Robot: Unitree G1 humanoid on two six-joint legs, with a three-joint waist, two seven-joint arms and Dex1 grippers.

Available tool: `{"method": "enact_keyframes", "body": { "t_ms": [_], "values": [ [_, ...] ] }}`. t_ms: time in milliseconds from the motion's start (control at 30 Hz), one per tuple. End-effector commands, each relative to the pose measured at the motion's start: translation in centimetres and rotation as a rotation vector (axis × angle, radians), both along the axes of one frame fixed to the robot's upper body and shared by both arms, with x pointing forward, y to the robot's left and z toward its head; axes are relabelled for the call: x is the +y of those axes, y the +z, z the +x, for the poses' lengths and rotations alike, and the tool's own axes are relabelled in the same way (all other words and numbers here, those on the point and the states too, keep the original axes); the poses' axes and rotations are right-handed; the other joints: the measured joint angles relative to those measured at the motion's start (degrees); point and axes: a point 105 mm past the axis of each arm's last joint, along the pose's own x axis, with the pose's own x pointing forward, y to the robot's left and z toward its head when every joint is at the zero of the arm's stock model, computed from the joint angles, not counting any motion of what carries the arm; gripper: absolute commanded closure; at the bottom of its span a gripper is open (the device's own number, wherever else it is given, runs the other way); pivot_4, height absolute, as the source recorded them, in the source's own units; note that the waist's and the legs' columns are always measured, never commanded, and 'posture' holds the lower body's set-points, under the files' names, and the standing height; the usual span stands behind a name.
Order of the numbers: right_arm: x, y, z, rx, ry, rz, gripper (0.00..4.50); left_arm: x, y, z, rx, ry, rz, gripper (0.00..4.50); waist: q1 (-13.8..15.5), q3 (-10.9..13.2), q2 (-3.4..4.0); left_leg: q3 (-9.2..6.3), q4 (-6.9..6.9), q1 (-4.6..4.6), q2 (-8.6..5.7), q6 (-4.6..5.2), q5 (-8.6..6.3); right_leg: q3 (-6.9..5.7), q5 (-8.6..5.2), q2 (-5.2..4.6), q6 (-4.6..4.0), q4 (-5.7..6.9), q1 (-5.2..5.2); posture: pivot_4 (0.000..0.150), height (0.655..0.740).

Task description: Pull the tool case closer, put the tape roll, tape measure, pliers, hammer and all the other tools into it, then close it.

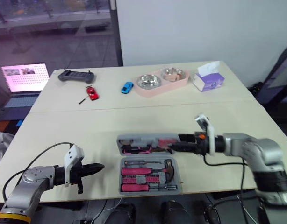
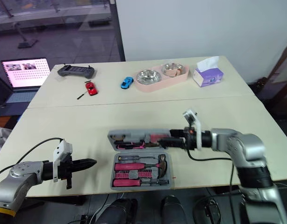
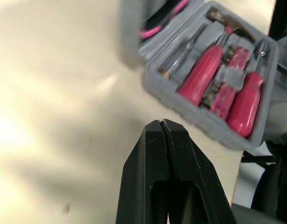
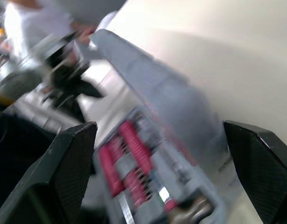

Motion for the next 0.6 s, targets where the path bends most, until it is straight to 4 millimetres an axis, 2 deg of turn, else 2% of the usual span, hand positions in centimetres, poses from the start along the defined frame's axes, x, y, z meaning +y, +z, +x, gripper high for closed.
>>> {"method": "enact_keyframes", "body": {
  "t_ms": [33, 67, 167, 233, 333, 467, 600],
  "values": [
    [-0.2, 9.2, -4.9, -0.222, 0.224, 0.208, 0.03, 0.7, 2.3, 0.0, -0.063, -0.02, -0.024, 4.5, 0.1, 0.2, -0.05, 0.05, 0.02, 0.0, 0.02, 0.03, -0.02, 0.01, 0.0, -0.01, 0.0, 0.01, 0.0, 0.15, 0.737],
    [-0.5, 9.9, -4.7, -0.248, 0.188, 0.215, 0.03, 0.7, 2.9, -0.2, -0.069, -0.032, -0.046, 4.5, 0.1, 0.2, -0.18, 0.18, 0.03, 0.06, 0.08, 0.02, -0.02, 0.06, 0.03, -0.01, -0.03, -0.02, 0.02, 0.15, 0.737],
    [-0.7, 10.2, -3.6, -0.306, 0.072, 0.188, 0.03, 0.7, 4.0, -0.5, -0.07, -0.052, -0.079, 4.5, 0.3, 0.1, -0.89, 0.31, 0.04, 0.15, 0.39, -0.01, -0.04, -0.01, 0.09, 0.11, -0.42, -0.24, 0.16, 0.15, 0.737],
    [-1.4, 8.6, -1.6, -0.349, -0.09, 0.072, 0.03, 1.2, 5.5, -0.7, -0.08, -0.061, -0.102, 4.5, 0.3, 0.1, -0.87, 0.5, 0.04, 0.11, 0.55, -0.01, -0.04, -0.11, 0.27, 0.12, -0.38, -0.53, 0.17, 0.15, 0.737],
    [-2.5, 6.3, -0.7, -0.428, -0.184, -0.091, 0.03, 1.7, 7.1, -1.1, -0.093, -0.08, -0.11, 4.5, 0.4, 0.1, -0.86, 0.65, 0.04, 0.03, 0.53, 0.0, -0.04, -0.09, 0.41, 0.08, -0.44, -0.62, 0.09, 0.15, 0.737],
    [-5.0, 2.6, -0.9, -0.54, -0.204, -0.331, 0.03, 2.5, 8.8, -1.5, -0.134, -0.066, -0.088, 4.5, 0.5, 0.1, -0.79, 0.73, 0.04, 0.01, 0.51, 0.11, -0.11, -0.09, 0.52, 0.09, -0.19, -0.73, 0.09, 0.15, 0.737],
    [-7.3, 0.7, -1.3, -0.602, -0.205, -0.438, 0.03, 3.2, 9.3, -1.4, -0.192, -0.018, -0.059, 4.5, 0.3, 0.2, -0.74, 0.89, 0.16, 0.05, 0.56, 0.11, -0.12, 0.01, 0.62, 0.11, -0.15, -0.73, 0.12, 0.15, 0.737]
  ]
}}
